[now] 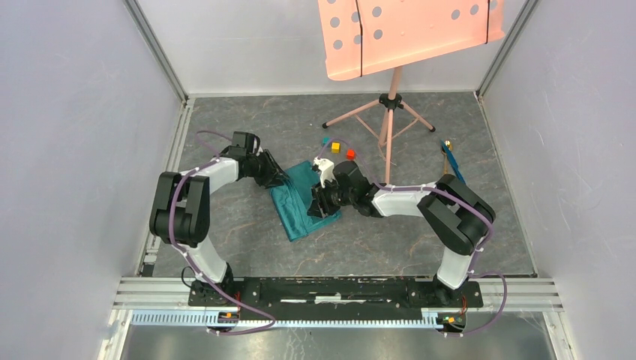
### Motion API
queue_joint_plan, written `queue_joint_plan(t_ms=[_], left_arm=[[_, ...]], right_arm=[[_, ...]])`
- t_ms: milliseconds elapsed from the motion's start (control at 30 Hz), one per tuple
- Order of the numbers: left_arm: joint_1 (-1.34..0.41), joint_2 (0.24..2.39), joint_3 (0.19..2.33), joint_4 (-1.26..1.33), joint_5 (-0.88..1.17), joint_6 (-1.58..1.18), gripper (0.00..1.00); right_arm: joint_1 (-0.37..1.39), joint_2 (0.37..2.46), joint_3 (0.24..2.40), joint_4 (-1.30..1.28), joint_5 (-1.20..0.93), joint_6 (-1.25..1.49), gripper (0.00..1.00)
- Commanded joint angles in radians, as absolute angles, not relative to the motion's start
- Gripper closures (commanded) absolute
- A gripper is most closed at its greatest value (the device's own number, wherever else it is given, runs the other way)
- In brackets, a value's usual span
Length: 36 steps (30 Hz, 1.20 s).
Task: Fold the napkin into a case and place the utensils inside
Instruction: Smooth out the 2/3-rectangle-folded napkin at the center of the board.
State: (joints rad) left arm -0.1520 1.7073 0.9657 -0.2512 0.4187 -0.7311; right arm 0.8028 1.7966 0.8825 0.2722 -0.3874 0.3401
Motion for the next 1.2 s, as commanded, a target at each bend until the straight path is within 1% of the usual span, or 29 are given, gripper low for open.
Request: queue_joint_plan(t_ms=[0,167,300,500,633,800,867,1100,1167], left_arm=[[-0.156,1.750,0.997,-0.172,0.399,-0.785,0.58],[-0.163,1.771,1.015,-0.186,0.350,-0.794,0.61],[-0.165,1.782,1.026,-0.189,0.319,-0.800,0.66],[-0.184,1.815,1.061,-0.198,0.304,-0.801,0.67],[-0.190,1.831,1.079,-0.199,0.293,-0.803,0.77],[-0.189,1.840,1.105,-0.209,0.280,-0.802,0.95],[-0.189,1.840,1.114,-0.216,0.275,-0.802,0.98],[-0.188,1.833,1.124,-0.220,0.253,-0.808,0.98],[-0.188,1.841,1.128,-0.219,0.262,-0.811,0.98]], right_arm=[[0.804,1.792,0.905,0.328,-0.396,0.347,0.56],[0.804,1.795,0.892,0.342,-0.397,0.353,0.56],[0.804,1.801,0.890,0.345,-0.398,0.354,0.56],[0.804,1.804,0.886,0.341,-0.390,0.346,0.56],[0.804,1.809,0.887,0.337,-0.386,0.342,0.56],[0.805,1.815,0.880,0.334,-0.376,0.339,0.57],[0.803,1.820,0.877,0.334,-0.375,0.340,0.57],[0.803,1.828,0.873,0.342,-0.387,0.343,0.56],[0.804,1.820,0.874,0.350,-0.398,0.348,0.54]])
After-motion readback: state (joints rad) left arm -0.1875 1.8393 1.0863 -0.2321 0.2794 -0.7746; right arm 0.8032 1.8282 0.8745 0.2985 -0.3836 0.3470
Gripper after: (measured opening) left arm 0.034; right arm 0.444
